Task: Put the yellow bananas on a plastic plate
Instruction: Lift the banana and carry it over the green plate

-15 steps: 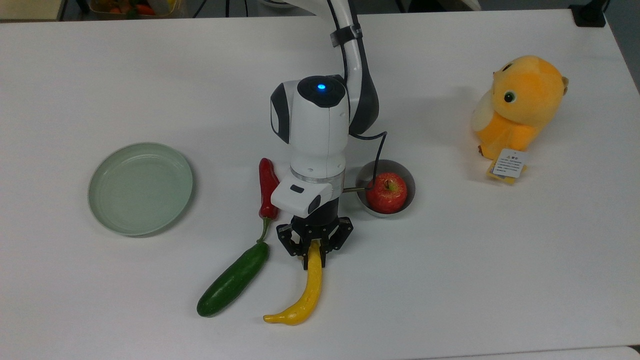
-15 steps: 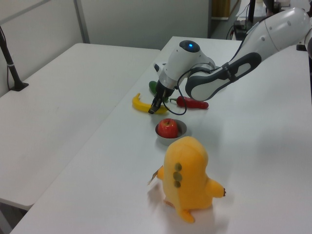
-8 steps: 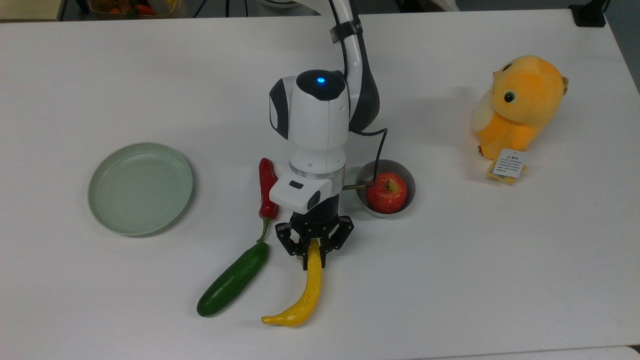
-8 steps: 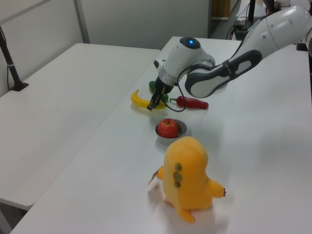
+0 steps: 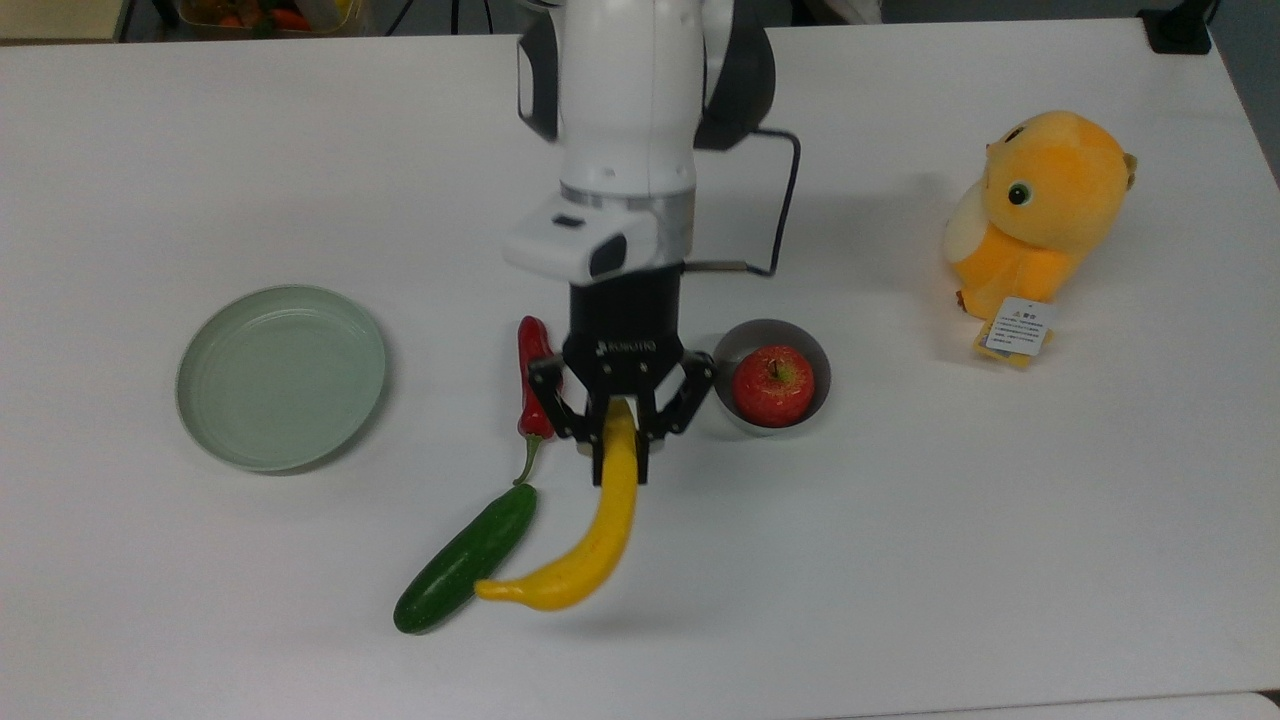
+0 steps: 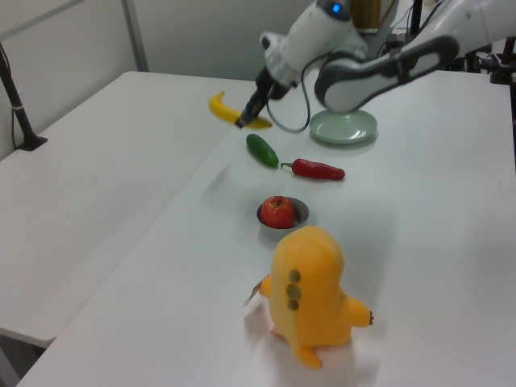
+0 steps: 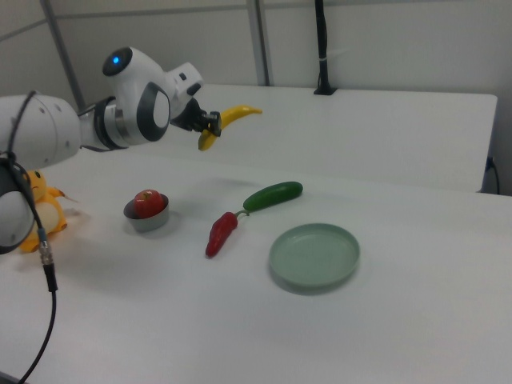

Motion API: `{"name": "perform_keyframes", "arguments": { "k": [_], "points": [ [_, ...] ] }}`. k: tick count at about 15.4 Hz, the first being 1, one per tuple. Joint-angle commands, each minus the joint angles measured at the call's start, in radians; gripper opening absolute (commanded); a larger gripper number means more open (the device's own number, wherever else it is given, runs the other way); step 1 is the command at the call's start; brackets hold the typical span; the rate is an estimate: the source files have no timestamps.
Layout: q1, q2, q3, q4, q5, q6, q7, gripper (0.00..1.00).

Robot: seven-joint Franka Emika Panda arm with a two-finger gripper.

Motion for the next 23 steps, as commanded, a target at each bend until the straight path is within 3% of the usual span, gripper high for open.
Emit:
{"name": "perform_keyframes", "arguments": {
  "k": [1, 6, 10, 17, 23],
  "points": [
    [-0.036, -0.187, -0.007, -0.132, 0.006, -0.119, 0.031, 0.09],
    [-0.122, -0.299, -0.004, -0.191, 0.028, -0.285, 0.017, 0.09],
    [-0.206, -0.342, -0.005, -0.265, 0.114, -0.322, -0.065, 0.09],
    [-0.327, -0.289, -0.016, -0.355, 0.120, -0.319, -0.191, 0.10],
    [-0.363, -0.217, -0.016, -0.425, 0.169, -0.125, -0.282, 0.10]
  ]
}}
